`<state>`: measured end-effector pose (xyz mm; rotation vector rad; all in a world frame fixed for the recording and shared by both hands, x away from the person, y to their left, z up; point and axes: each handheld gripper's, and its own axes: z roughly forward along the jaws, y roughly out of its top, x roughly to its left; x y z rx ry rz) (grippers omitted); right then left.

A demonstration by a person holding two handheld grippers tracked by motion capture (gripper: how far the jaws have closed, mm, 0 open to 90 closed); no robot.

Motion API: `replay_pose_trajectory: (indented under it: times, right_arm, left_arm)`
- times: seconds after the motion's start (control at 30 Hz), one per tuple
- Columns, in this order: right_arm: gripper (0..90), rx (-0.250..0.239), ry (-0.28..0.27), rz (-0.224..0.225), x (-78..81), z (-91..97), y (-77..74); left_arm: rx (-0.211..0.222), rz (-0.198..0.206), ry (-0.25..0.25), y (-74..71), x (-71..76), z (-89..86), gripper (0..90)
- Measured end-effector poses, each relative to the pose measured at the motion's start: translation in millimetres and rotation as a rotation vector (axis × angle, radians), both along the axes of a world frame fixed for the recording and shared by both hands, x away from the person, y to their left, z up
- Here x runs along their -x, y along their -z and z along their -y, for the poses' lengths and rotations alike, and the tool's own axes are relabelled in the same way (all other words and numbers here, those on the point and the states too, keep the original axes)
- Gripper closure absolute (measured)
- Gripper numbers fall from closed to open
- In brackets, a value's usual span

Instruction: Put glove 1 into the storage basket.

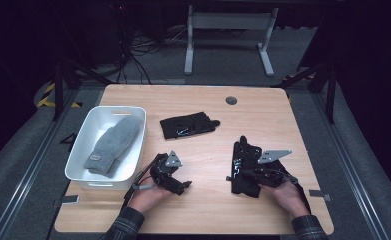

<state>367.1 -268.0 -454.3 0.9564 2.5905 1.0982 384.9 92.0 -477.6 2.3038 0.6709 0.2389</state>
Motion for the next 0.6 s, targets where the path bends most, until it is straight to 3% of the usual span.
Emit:
replay_pose_trajectory:
  times: [0.6]
  right_arm:
    - [90.0, -0.001, -0.140, -0.040, 48.0, 2.4, -0.3]
  left_arm:
    - [0.000, 0.001, -0.001, 0.0, 0.0, 0.0, 0.5]
